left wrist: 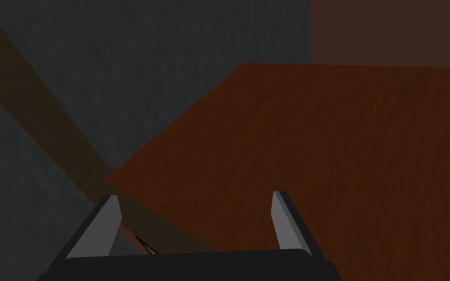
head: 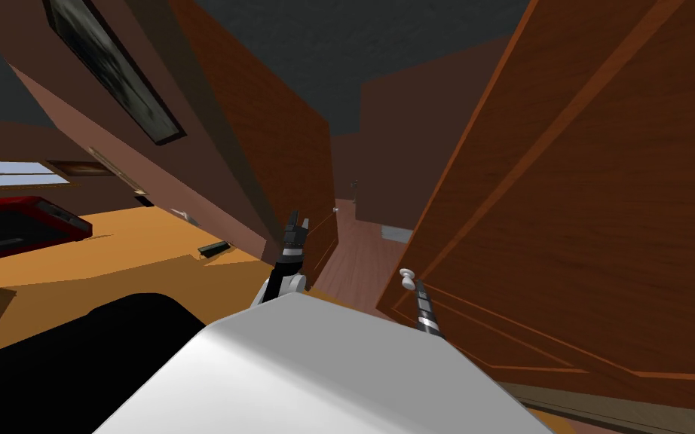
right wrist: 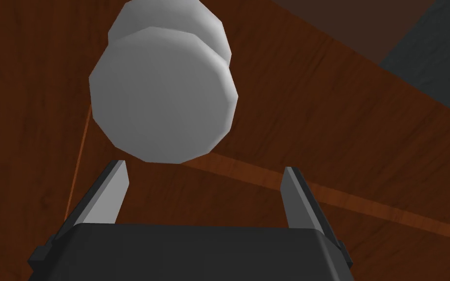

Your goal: Push the door open

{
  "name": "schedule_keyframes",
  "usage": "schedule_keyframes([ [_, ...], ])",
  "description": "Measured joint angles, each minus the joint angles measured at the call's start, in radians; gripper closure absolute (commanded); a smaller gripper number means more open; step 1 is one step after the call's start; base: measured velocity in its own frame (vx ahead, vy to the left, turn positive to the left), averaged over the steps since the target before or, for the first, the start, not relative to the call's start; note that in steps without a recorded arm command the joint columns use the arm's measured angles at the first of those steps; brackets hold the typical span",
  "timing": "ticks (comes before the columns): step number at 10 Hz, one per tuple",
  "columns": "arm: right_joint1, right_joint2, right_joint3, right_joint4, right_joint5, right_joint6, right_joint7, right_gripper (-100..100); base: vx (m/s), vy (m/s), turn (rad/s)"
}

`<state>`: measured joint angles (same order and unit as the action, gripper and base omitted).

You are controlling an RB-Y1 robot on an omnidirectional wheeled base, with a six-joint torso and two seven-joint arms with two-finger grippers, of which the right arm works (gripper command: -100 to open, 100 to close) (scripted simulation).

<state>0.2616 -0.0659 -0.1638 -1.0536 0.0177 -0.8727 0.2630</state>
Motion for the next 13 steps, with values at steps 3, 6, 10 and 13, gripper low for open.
schedule_keyframes([
  [3, -0.002, -0.004, 0.006, -0.001, -0.038, 0.003, -0.078, -100, -0.049, -0.002, 0.064],
  [6, -0.005, -0.008, 0.012, 0.005, -0.073, 0.002, -0.149, -100, -0.043, 0.003, 0.079],
  [10, -0.006, -0.01, 0.021, 0.003, -0.122, 0.006, -0.247, -100, -0.038, -0.001, 0.051],
  [13, -0.01, -0.013, 0.028, 0.007, -0.166, 0.007, -0.324, -100, -0.052, 0.004, 0.072],
])
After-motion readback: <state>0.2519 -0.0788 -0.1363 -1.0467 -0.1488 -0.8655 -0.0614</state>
